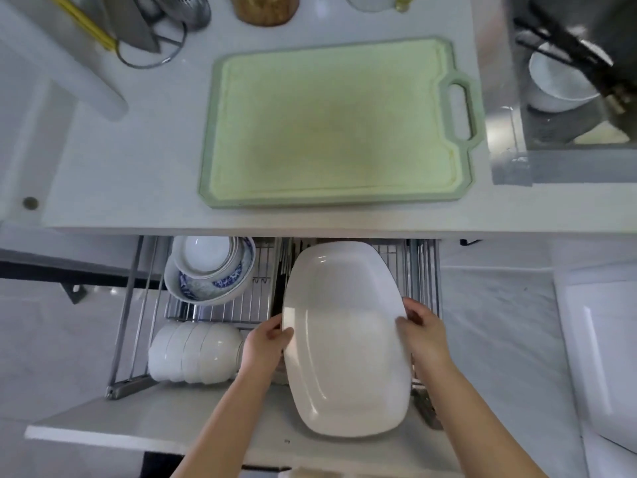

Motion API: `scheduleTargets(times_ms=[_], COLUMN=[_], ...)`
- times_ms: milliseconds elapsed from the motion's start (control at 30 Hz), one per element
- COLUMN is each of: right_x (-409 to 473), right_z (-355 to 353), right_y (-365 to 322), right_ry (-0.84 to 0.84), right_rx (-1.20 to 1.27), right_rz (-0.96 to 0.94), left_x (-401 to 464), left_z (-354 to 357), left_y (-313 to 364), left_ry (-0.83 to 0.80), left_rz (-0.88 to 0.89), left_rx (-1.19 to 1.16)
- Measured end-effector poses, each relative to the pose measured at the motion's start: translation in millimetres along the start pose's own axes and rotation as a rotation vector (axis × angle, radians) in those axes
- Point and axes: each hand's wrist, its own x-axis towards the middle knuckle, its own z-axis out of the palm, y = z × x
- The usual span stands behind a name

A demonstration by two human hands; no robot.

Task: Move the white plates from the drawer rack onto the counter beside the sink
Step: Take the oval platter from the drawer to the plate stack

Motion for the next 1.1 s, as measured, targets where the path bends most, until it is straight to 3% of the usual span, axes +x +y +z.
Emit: scheduleTargets(times_ms=[500,867,1100], right_x=[-87,-138,-150], right_z=[-112,-261,-362], right_y=[-28,-41,-45], right_ry=[-0.049,-0.058,0.067], right_rx=[0.167,0.349,0.488], right_rz=[0.018,-0.115,-0.217], left_x=[-142,-253,-300], left_z=[15,108,191], left_y=[47,88,137], left_ry=[-0.102,-0.2,-0.28], left_rz=[0.102,0.29,0.373], left_rx=[-0.187,-0.201,-0.191])
